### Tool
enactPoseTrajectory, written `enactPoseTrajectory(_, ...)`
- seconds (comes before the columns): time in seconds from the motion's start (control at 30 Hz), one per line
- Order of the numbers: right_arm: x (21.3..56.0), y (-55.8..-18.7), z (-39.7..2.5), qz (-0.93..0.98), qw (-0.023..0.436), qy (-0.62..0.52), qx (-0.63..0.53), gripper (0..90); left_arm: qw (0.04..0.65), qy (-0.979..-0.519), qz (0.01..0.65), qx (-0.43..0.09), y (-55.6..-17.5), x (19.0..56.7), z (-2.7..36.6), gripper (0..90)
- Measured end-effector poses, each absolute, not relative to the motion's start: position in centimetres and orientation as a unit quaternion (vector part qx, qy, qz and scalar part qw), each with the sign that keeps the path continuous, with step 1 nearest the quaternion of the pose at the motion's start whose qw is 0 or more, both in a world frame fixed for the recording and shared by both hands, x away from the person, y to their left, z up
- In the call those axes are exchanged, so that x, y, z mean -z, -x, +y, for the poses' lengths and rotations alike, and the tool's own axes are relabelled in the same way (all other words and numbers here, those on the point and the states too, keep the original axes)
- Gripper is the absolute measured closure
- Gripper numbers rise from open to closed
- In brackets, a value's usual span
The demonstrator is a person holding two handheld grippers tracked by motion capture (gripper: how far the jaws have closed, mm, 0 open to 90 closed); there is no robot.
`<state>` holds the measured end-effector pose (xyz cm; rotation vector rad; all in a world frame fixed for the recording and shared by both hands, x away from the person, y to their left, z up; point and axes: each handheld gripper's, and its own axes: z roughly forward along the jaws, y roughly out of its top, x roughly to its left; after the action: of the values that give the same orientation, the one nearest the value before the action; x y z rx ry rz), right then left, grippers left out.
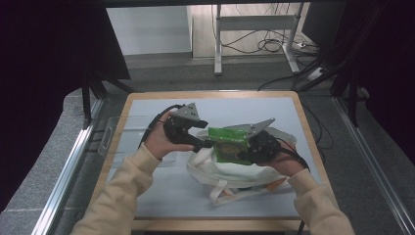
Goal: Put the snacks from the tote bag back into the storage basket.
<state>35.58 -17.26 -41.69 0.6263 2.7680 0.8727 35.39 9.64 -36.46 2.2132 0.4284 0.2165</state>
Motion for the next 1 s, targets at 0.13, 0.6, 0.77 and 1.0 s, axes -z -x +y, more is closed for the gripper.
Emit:
enactPoseTrajectory(0.13,41.6,-35.7,-16.8,0.933,0.088,-0.201,-0.286,71.8,0.404,-0.898,0.153,-0.087,-36.2,36.1,8.8,28.0)
enactPoseTrajectory(0.6,41.0,-35.2,-15.9,0.939,0.093,-0.175,-0.281,71.5,0.318,-0.938,0.091,-0.106,-36.5,37.8,5.7,49.5)
enactPoseTrajectory(0.77,40.9,-35.3,-16.2,0.936,0.098,-0.186,-0.283,71.4,0.322,-0.938,0.079,-0.101,-36.5,37.8,5.7,65.3)
enactPoseTrajectory(1.0,41.0,-35.3,-16.4,0.934,0.096,-0.188,-0.289,70.0,0.322,-0.940,0.069,-0.094,-36.5,37.7,5.8,71.8)
